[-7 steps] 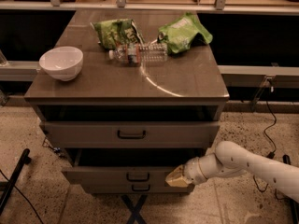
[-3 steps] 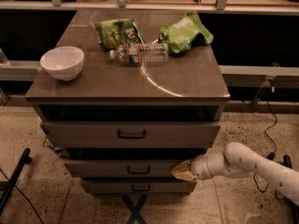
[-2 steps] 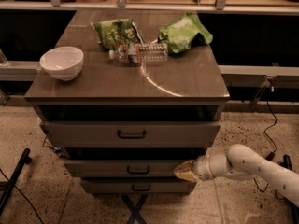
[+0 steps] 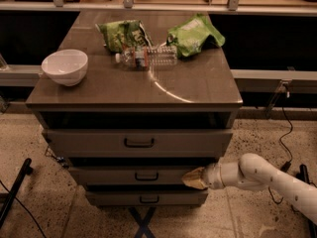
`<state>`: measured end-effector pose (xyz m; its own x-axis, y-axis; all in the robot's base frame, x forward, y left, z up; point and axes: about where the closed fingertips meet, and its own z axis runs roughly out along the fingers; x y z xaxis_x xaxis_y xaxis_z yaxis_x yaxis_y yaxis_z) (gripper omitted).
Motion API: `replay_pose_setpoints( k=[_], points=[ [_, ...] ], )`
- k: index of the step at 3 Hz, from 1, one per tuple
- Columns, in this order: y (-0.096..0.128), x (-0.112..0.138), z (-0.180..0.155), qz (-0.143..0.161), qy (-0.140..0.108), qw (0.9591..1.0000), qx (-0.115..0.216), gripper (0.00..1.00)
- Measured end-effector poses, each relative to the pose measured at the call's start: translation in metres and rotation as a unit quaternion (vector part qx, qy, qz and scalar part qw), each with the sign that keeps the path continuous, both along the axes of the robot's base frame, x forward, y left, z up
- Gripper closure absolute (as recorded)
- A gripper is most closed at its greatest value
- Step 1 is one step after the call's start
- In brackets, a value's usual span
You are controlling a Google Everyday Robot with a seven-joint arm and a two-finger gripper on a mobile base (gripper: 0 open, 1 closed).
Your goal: Close middle drawer
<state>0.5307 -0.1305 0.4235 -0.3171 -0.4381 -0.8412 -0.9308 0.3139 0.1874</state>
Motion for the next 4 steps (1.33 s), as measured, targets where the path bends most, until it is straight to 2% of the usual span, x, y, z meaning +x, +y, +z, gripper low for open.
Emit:
replay_pose_setpoints(
  k=[1,2,3,4],
  points=[
    [0.0,-0.001,0.0,0.0,0.0,1.0,0.0,1.0],
    [-0.023,-0.025,0.01,0.015,-0.002,0.9999,-0.008,1.0],
    [-0.057,-0.062,0.028,0.057,0.002,0.9981,-0.025,1.0],
    [-0.072,-0.08,0.037,0.077,0.008,0.9968,-0.02,1.0]
  ],
)
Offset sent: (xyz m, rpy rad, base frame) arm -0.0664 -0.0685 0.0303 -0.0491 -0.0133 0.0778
